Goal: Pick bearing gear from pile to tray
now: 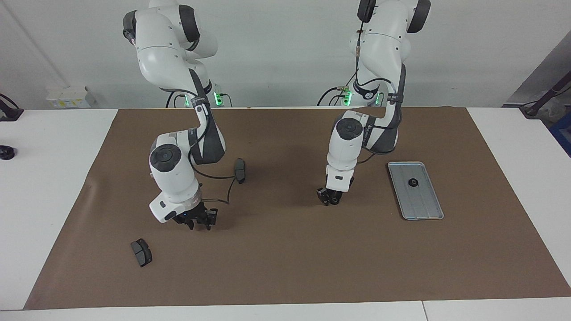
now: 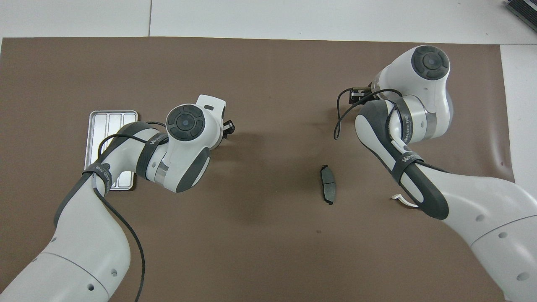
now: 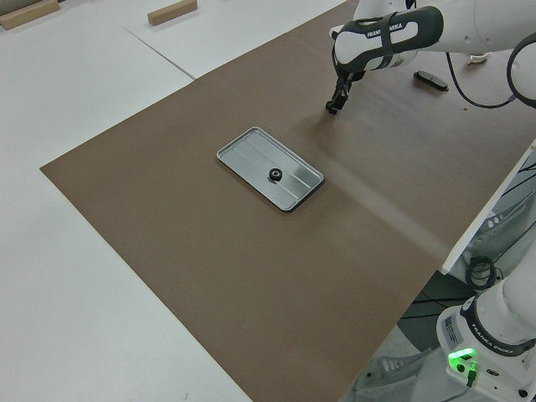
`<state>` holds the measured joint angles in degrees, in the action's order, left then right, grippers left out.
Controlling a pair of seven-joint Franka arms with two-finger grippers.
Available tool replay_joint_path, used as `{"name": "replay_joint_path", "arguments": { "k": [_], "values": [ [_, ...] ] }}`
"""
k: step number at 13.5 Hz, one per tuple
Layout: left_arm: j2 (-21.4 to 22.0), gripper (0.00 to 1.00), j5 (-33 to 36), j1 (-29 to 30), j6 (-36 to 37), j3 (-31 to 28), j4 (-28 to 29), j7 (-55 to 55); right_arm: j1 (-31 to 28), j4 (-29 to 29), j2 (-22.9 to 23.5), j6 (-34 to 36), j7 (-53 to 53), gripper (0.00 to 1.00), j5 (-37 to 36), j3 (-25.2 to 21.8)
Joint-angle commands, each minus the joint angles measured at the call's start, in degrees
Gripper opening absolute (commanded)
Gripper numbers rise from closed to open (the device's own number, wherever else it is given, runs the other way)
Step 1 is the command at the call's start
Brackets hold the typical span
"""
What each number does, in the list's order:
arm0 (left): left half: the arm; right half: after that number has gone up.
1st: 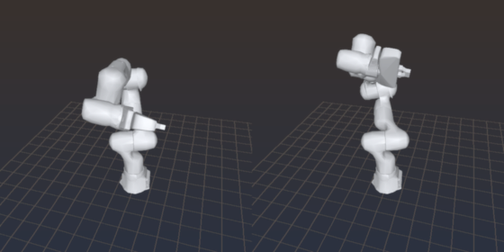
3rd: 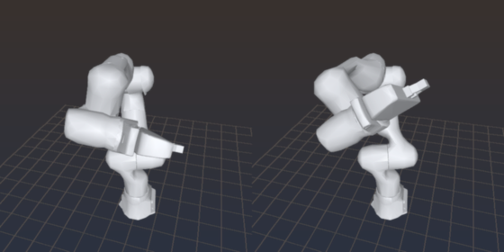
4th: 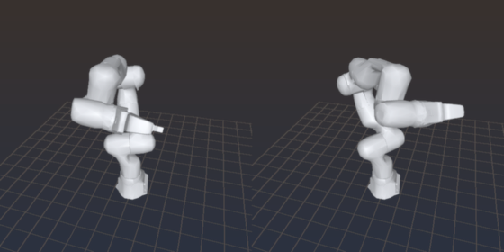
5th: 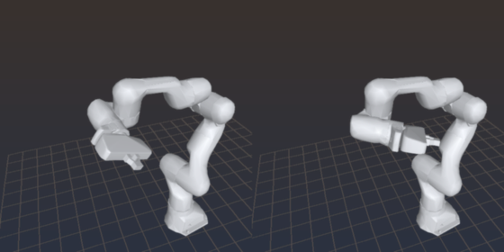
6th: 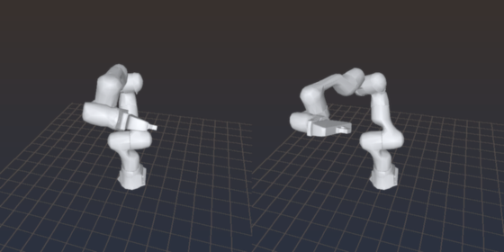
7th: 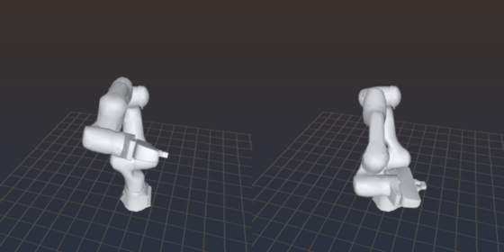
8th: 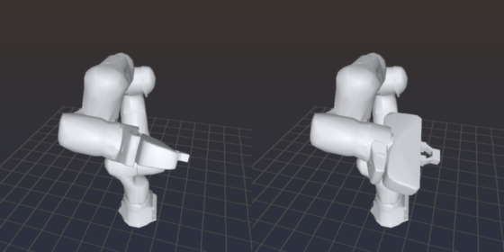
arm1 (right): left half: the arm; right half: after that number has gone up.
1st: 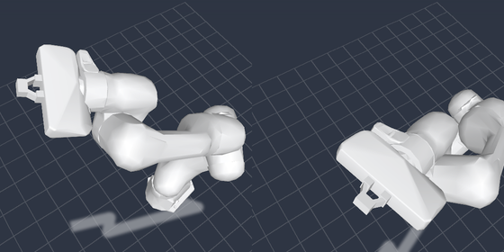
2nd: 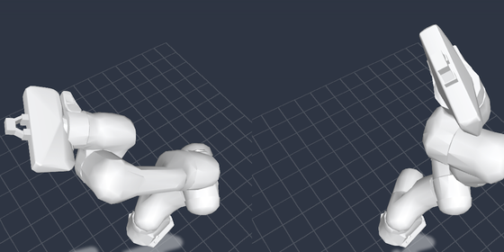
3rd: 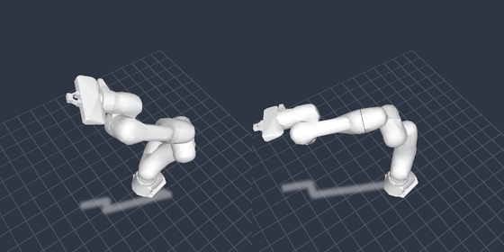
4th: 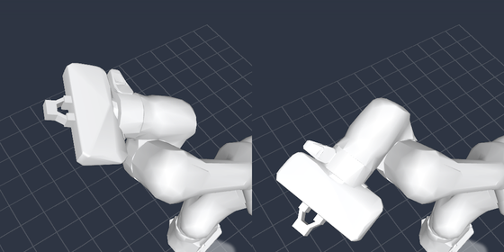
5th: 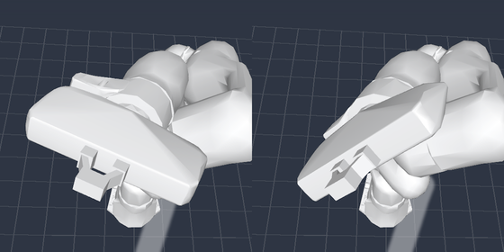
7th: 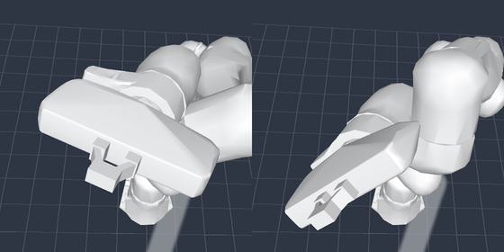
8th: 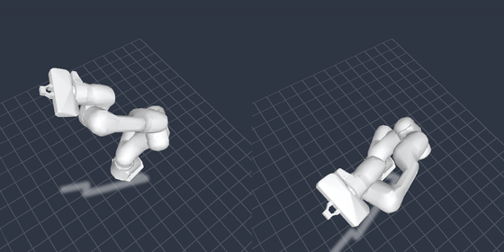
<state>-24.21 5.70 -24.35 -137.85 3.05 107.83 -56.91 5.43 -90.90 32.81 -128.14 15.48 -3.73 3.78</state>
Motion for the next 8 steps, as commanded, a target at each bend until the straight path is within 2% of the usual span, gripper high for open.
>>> {"name": "replay_joint_path", "arguments": {
  "k": [1,4,6,8],
  "values": [
    [1.54,0.0,1.07,-0.79,-1.46,-0.59,2.83,-1.19,-1.22,-5.77,-3.63,0.26,-0.19,0.55,0.66,0.79],
    [1.54,0.0,1.07,0.0,5.1,-0.77,-1.99,-0.31,-1.3,-7.09,-4.34,0.26,-0.1,0.52,0.66,0.7],
    [5.38,0.0,0.98,2.8,8.28,-0.86,-2.27,3.27,-1.3,-7.8,-4.42,0.26,-0.19,0.5,0.57,0.53],
    [9.43,0.0,0.28,8.24,12.67,-0.59,-2.18,10.1,-1.39,-8.32,-4.69,-0.09,-0.19,0.48,0.48,0.53]
  ]
}}
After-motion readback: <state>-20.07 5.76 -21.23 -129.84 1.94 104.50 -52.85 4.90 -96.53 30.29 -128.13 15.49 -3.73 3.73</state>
